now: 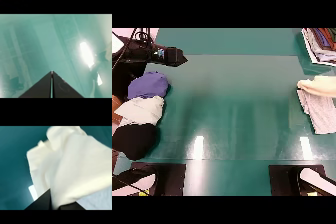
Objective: Fold the shirts.
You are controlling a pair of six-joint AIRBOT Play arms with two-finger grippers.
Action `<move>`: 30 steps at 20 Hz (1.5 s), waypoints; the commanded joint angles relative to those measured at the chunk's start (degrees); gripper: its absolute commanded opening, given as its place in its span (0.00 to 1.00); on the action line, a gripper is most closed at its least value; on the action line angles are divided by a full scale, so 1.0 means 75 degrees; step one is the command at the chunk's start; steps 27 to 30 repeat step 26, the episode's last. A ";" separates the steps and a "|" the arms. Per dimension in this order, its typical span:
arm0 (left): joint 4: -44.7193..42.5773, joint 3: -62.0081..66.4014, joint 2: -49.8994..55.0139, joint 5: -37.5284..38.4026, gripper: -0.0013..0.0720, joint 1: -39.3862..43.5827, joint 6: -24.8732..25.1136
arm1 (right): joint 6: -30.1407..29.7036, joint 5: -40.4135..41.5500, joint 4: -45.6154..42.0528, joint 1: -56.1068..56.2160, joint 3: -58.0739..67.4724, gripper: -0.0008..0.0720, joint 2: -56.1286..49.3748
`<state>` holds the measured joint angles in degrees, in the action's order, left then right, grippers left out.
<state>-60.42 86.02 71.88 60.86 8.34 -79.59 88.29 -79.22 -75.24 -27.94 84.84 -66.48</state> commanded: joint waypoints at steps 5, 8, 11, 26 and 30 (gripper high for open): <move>-0.0035 -0.0003 0.0003 0.0236 0.05 0.0003 0.0076 | 0.0227 -0.0463 -0.1099 0.0009 -0.1667 0.74 0.1102; -0.0038 -0.0003 0.0003 0.0201 0.05 0.0003 0.0076 | 0.0224 -0.0458 -0.0052 0.0017 -0.1585 0.74 0.1268; 0.0003 -0.0003 0.0003 0.0227 0.05 0.0003 0.0038 | 0.0213 -0.0437 0.2060 0.0140 -0.1574 0.74 0.1323; 0.0003 0.0000 0.0003 0.0140 0.05 0.0003 0.0044 | -0.0452 0.0632 0.2623 0.4441 -0.1574 0.04 0.1323; 0.0003 0.0000 0.0003 0.0140 0.05 0.0003 0.0044 | -0.0452 0.0632 0.2623 0.4441 -0.1574 0.04 0.1323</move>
